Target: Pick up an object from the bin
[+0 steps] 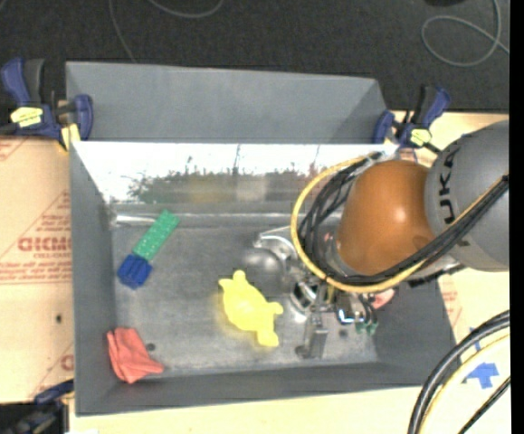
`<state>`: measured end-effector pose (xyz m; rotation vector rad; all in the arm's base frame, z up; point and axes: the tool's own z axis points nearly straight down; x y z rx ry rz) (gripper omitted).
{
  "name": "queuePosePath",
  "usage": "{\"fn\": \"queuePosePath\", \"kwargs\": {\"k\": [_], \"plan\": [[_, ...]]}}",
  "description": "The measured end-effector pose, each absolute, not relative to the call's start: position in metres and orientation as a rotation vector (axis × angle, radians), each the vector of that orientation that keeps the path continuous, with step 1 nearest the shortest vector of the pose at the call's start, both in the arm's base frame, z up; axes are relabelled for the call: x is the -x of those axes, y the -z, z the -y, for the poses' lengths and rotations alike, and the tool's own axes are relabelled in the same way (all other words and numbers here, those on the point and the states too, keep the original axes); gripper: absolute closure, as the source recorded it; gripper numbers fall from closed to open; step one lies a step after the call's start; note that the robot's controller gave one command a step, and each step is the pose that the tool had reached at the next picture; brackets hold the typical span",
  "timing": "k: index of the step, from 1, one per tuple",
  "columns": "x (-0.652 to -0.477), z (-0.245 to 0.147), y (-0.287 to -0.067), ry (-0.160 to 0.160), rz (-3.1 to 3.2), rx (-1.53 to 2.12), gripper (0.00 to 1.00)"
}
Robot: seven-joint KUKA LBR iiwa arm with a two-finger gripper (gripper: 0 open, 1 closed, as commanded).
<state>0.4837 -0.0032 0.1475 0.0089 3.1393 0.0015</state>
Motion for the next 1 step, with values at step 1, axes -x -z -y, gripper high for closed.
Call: {"fn": "queuePosePath", "kwargs": {"k": [1], "plan": [[-0.4837, 0.0032, -0.1475, -0.001, -3.139, -0.009, 0.0]]}}
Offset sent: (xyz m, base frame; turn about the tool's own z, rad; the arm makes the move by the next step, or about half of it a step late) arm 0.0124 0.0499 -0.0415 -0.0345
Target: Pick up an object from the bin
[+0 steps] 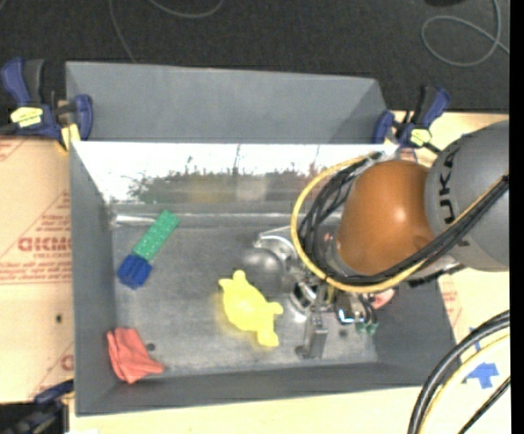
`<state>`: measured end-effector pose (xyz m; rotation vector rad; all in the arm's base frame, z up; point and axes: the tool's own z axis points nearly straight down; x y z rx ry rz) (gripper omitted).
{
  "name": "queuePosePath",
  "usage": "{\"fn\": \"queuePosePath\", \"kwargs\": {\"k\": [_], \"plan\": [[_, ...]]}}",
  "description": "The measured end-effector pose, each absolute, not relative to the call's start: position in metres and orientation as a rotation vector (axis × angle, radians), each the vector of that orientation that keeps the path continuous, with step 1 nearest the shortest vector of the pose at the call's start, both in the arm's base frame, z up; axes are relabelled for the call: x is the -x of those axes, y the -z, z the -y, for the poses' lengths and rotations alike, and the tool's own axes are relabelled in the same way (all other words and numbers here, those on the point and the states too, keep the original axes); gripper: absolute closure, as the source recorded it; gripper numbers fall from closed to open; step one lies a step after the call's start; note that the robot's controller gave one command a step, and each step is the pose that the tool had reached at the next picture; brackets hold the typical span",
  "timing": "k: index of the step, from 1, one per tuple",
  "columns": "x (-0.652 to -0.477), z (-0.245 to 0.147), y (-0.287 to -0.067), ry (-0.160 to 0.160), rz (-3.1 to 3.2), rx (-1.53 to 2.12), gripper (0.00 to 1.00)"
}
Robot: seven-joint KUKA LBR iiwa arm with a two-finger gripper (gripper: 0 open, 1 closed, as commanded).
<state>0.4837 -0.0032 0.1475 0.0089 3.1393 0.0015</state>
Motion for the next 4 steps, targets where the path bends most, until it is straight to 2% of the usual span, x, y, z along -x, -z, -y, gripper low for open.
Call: {"fn": "queuePosePath", "kwargs": {"k": [1, 2, 3, 4], "plan": [[-0.493, -0.026, -0.123, -0.001, -3.136, 0.026, 0.0], [-0.512, -0.035, -0.116, -0.005, -3.139, 0.085, 0.0], [-0.517, -0.026, -0.091, 0.002, -3.125, 0.197, 0.0], [-0.531, -0.038, -0.076, -0.005, -3.123, 0.217, 1.0]]}}
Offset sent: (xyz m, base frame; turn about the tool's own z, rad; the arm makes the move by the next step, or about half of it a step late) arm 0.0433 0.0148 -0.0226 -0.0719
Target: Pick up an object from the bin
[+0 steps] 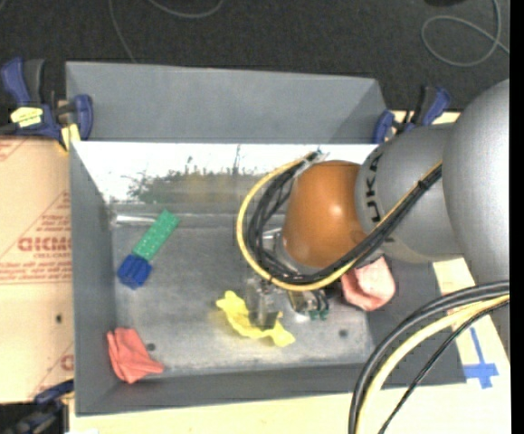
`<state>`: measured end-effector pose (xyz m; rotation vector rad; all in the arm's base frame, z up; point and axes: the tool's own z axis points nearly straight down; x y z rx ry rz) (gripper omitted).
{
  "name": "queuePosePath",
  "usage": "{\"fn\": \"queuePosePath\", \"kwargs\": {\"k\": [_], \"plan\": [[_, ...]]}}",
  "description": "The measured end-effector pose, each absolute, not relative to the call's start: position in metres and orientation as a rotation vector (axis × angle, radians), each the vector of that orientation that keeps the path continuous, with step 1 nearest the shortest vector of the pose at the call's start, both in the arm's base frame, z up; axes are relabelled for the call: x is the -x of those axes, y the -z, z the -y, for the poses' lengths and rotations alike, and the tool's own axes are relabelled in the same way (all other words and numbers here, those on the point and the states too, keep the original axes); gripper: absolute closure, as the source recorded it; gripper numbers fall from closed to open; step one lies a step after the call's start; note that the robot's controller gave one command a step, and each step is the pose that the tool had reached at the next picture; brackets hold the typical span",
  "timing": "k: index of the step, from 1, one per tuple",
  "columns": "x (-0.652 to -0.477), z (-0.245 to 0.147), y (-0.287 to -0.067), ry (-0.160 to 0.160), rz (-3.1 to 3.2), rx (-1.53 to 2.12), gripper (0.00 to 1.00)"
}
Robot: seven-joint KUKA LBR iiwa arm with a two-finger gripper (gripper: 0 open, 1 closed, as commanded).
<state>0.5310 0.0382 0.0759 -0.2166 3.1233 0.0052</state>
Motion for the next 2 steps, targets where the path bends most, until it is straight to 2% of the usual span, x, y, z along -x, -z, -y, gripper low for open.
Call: {"fn": "queuePosePath", "kwargs": {"k": [1, 2], "plan": [[-0.5294, -0.0382, -0.0742, -0.005, -3.128, 0.216, 0.0], [-0.5294, -0.0382, -0.0742, -0.005, -3.128, 0.216, 0.0]]}}
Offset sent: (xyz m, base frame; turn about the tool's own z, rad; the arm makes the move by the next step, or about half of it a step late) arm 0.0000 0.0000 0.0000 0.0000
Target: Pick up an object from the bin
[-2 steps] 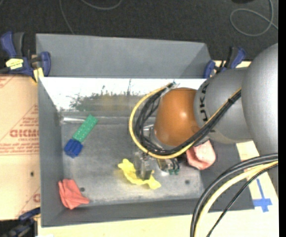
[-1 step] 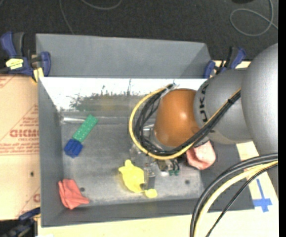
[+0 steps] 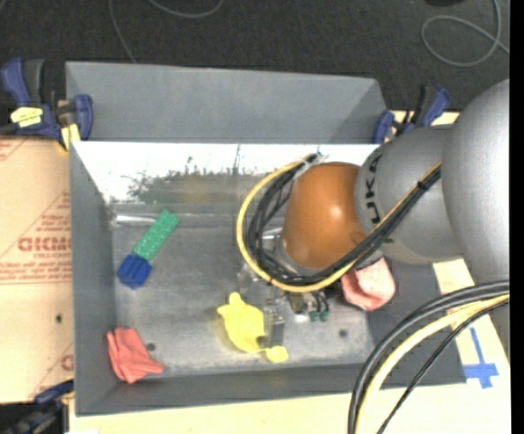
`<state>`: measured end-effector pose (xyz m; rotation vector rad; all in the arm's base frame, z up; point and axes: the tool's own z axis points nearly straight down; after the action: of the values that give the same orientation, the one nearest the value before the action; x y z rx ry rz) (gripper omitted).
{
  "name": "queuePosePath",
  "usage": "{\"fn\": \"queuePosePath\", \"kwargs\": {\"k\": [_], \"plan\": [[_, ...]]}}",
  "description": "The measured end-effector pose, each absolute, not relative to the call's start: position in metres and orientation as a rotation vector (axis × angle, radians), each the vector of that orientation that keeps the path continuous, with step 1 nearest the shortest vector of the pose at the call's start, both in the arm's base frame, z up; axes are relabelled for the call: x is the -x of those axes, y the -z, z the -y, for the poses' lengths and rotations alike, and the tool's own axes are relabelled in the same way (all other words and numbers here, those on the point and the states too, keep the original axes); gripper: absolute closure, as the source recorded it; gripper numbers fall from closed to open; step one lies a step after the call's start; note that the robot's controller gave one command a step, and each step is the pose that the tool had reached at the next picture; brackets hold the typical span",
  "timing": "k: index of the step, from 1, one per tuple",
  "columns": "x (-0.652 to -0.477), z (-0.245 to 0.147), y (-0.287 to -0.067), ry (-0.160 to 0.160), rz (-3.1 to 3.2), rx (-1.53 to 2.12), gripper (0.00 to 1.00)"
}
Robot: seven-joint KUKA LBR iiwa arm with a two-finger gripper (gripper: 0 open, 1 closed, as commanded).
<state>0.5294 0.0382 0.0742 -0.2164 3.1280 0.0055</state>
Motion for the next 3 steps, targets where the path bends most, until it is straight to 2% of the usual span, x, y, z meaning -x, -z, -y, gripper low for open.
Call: {"fn": "queuePosePath", "kwargs": {"k": [1, 2, 3], "plan": [[-0.525, -0.044, -0.073, -0.001, -3.123, 0.294, 0.0], [-0.506, -0.057, -0.071, -0.007, -3.108, 0.389, 1.0], [-0.506, -0.057, -0.071, -0.007, -3.108, 0.389, 1.0]]}}
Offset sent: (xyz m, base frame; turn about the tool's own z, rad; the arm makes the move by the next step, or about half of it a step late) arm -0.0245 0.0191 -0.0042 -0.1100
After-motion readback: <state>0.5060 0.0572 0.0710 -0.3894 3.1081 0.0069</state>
